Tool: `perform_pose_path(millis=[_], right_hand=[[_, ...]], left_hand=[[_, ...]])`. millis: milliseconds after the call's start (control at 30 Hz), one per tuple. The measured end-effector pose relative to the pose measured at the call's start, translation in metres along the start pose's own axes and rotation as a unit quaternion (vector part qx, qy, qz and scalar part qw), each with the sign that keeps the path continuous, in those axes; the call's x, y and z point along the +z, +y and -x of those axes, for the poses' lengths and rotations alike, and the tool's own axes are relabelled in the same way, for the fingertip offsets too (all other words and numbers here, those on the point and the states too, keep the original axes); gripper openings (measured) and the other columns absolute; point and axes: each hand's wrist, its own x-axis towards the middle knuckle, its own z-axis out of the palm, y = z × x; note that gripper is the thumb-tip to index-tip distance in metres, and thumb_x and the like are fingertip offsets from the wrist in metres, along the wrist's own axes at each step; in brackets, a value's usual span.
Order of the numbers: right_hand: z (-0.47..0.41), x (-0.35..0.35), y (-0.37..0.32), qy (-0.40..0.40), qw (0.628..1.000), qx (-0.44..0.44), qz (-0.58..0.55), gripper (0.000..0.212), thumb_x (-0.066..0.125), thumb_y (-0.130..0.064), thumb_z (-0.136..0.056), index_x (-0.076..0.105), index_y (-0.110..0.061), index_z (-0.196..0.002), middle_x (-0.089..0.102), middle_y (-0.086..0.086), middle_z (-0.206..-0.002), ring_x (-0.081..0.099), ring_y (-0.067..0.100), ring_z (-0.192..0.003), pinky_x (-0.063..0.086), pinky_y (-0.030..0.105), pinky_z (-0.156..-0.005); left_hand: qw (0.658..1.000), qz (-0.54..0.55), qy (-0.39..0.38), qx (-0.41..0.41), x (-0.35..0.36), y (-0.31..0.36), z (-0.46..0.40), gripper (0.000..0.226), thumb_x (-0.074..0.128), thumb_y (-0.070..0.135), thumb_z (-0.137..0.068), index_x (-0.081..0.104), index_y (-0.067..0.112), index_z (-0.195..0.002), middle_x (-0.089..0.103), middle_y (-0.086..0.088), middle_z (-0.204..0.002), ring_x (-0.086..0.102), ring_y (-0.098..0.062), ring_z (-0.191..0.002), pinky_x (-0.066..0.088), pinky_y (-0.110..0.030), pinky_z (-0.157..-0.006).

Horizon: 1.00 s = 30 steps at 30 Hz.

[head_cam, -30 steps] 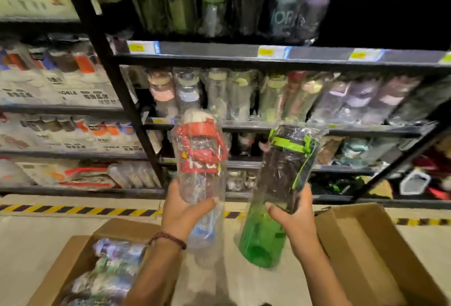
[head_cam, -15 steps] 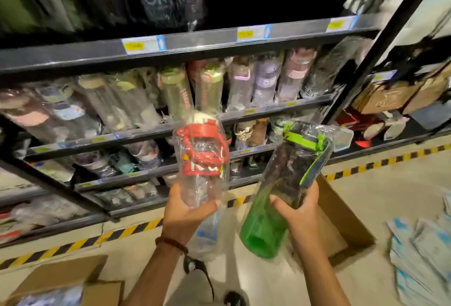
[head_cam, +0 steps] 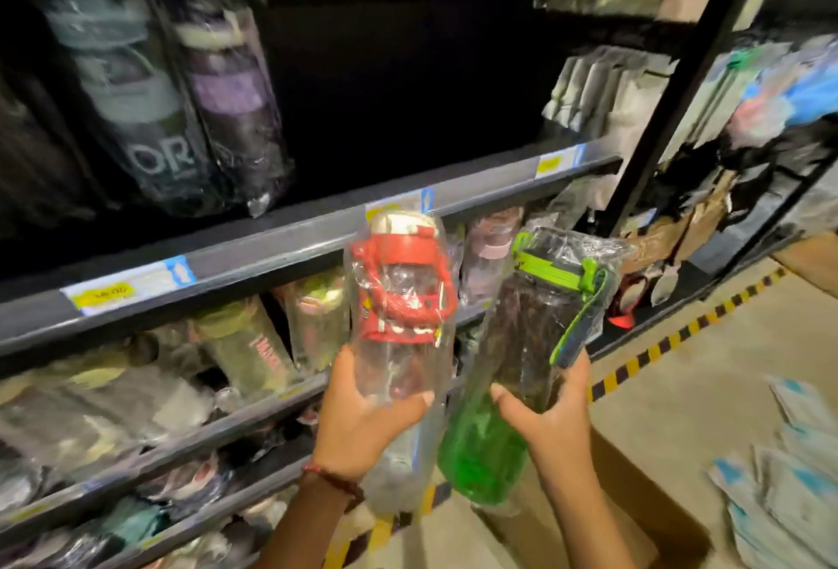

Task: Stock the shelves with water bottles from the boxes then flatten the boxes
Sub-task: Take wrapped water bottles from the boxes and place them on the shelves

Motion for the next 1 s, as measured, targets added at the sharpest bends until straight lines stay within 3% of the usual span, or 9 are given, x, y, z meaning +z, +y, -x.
perform_pose_path(millis=[267, 400, 467, 533, 600, 667, 800, 933, 1000], right_hand=[[-0.079, 0.002, -0.056, -0.006, 0.998, -0.064, 0.001, 0.12, 0.071, -0.041, -0.053, 0.004, -0.022, -0.151, 0.011, -0.006, -0.157, 0.017, 0.009, -0.142, 0.019, 0.021, -0.106], [-0.131, -0.005, -0.082, -0.042, 0.996, -0.078, -0.019, 0.129, 0.074, -0.053, -0.042, 0.016, -0.016, -0.151, 0.029, -0.006, -0.149, 0.03, 0.012, -0.137, 0.029, 0.033, -0.109], [-0.157, -0.004, -0.096, -0.061, 0.994, -0.073, -0.054, 0.129, 0.074, -0.046, -0.044, 0.011, -0.018, -0.152, 0.021, -0.016, -0.14, 0.022, 0.001, -0.131, 0.025, 0.026, -0.106], [-0.182, -0.002, -0.109, -0.091, 0.989, -0.079, -0.08, 0.131, 0.074, -0.049, -0.041, 0.012, -0.02, -0.151, 0.02, -0.016, -0.145, 0.022, 0.003, -0.134, 0.025, 0.031, -0.111], [-0.204, 0.0, -0.122, -0.115, 0.985, -0.085, -0.097, 0.109, 0.073, -0.047, -0.04, 0.033, -0.027, -0.139, 0.039, -0.019, -0.135, 0.042, -0.004, -0.124, 0.035, 0.026, -0.106], [-0.227, 0.002, -0.13, -0.144, 0.978, -0.087, -0.127, 0.079, 0.074, -0.033, -0.045, 0.039, -0.035, -0.116, 0.047, -0.026, -0.111, 0.052, -0.022, -0.093, 0.043, 0.008, -0.084], [-0.272, 0.006, -0.138, -0.214, 0.959, -0.047, -0.178, 0.087, 0.08, -0.035, -0.042, 0.052, -0.022, -0.123, 0.064, -0.001, -0.114, 0.066, 0.011, -0.095, 0.056, 0.029, -0.077], [-0.299, 0.013, -0.15, -0.257, 0.946, -0.033, -0.195, 0.078, 0.073, -0.027, -0.051, 0.051, -0.017, -0.125, 0.064, 0.005, -0.112, 0.065, 0.018, -0.092, 0.056, 0.033, -0.077], [-0.31, 0.017, -0.153, -0.273, 0.942, -0.042, -0.192, 0.065, 0.072, -0.025, -0.054, 0.054, -0.016, -0.116, 0.065, 0.004, -0.102, 0.066, 0.015, -0.084, 0.056, 0.028, -0.066]], left_hand=[[0.998, -0.01, 0.007, 0.066, 0.005, 0.065, -0.073, 0.072, 0.082, 0.035, -0.044, 0.047, 0.043, -0.106, 0.053, 0.026, -0.109, 0.048, 0.028, -0.09, 0.037, 0.005, -0.066], [0.996, 0.052, 0.021, 0.071, 0.008, 0.097, -0.104, 0.081, 0.083, 0.043, -0.037, 0.056, 0.028, -0.113, 0.068, 0.011, -0.103, 0.063, 0.003, -0.093, 0.049, -0.02, -0.078], [0.995, 0.061, 0.025, 0.074, 0.01, 0.108, -0.121, 0.079, 0.083, 0.044, -0.041, 0.057, 0.026, -0.114, 0.068, 0.008, -0.107, 0.065, -0.008, -0.1, 0.051, -0.035, -0.086], [0.994, 0.072, 0.043, 0.074, 0.013, 0.117, -0.138, 0.077, 0.084, 0.044, -0.041, 0.059, 0.024, -0.111, 0.069, 0.003, -0.107, 0.065, -0.017, -0.101, 0.051, -0.044, -0.09], [0.992, 0.091, 0.06, 0.065, 0.016, 0.125, -0.152, 0.076, 0.084, 0.043, -0.039, 0.061, 0.022, -0.109, 0.07, -0.003, -0.104, 0.066, -0.023, -0.099, 0.051, -0.049, -0.09], [0.99, 0.109, 0.057, 0.062, 0.019, 0.135, -0.164, 0.076, 0.083, 0.039, -0.039, 0.062, 0.019, -0.109, 0.072, -0.005, -0.102, 0.068, -0.026, -0.096, 0.053, -0.045, -0.085], [0.988, 0.133, 0.042, 0.063, 0.022, 0.156, -0.185, 0.072, 0.081, 0.035, -0.045, 0.064, 0.013, -0.111, 0.072, -0.011, -0.102, 0.069, -0.028, -0.094, 0.053, -0.046, -0.086], [0.988, 0.114, 0.073, 0.076, 0.028, 0.163, -0.203, 0.064, 0.081, 0.037, -0.049, 0.068, 0.008, -0.105, 0.072, -0.012, -0.097, 0.069, -0.028, -0.093, 0.052, -0.047, -0.088], [0.988, 0.092, 0.092, 0.079, 0.032, 0.165, -0.208, 0.061, 0.08, 0.04, -0.048, 0.07, 0.005, -0.098, 0.073, -0.01, -0.091, 0.07, -0.025, -0.09, 0.052, -0.042, -0.085]])
